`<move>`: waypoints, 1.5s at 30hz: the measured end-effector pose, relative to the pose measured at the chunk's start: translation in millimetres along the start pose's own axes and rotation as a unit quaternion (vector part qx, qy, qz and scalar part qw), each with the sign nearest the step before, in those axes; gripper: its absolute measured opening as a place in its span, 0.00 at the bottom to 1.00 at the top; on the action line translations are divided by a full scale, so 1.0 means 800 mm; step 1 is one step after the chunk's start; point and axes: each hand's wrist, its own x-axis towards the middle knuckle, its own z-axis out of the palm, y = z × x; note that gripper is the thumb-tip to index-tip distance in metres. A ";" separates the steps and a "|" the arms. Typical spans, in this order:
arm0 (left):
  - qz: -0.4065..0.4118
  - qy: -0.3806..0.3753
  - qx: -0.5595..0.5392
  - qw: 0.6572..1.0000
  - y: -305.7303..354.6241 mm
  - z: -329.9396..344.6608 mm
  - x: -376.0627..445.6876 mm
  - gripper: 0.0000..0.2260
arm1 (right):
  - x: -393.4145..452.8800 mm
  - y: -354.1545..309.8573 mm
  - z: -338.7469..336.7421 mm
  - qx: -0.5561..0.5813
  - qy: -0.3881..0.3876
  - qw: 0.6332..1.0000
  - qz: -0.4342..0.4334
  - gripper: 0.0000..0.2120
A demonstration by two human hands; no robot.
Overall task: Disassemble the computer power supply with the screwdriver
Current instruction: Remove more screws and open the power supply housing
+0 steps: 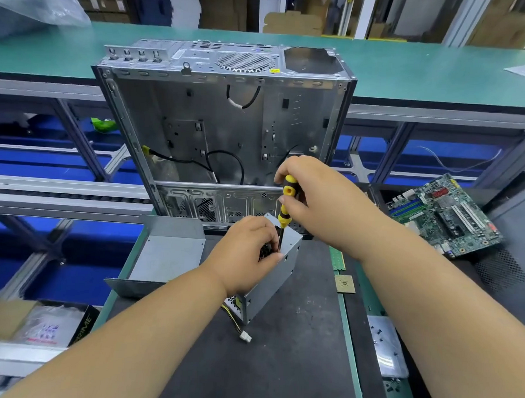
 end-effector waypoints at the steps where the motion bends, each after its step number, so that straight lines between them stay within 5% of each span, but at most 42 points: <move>1: 0.001 0.001 0.002 1.000 0.000 0.000 0.000 0.06 | -0.001 0.001 0.000 0.011 0.000 1.000 0.003 0.09; 12: 0.042 -0.028 0.096 0.994 0.011 0.000 0.004 0.04 | -0.023 0.029 -0.021 0.164 0.099 0.981 0.029 0.13; 21: 0.010 -0.110 0.380 0.918 0.029 0.011 0.012 0.11 | -0.060 0.072 -0.001 0.254 0.171 0.949 0.080 0.11; 25: -0.046 -0.114 0.359 0.925 0.045 0.004 0.022 0.12 | -0.073 0.088 0.009 0.278 0.196 0.934 0.107 0.10; 28: -0.094 -0.081 0.244 0.962 0.056 0.002 0.022 0.17 | -0.085 0.100 0.009 0.296 0.228 0.920 0.120 0.09; 32: -0.091 -0.029 0.041 0.995 0.087 0.021 0.020 0.15 | -0.108 0.125 0.002 0.361 0.291 0.872 0.156 0.07; 35: -0.054 -0.038 0.006 0.998 0.113 0.045 0.024 0.07 | -0.125 0.153 0.004 0.445 0.286 0.812 0.245 0.06; 42: -0.106 -0.066 -0.119 0.985 0.155 0.128 0.034 0.05 | -0.171 0.203 0.006 0.723 0.236 0.529 0.376 0.09; 45: -0.141 -0.086 -0.160 0.973 0.169 0.170 0.040 0.07 | -0.200 0.220 0.009 0.730 0.179 0.531 0.392 0.06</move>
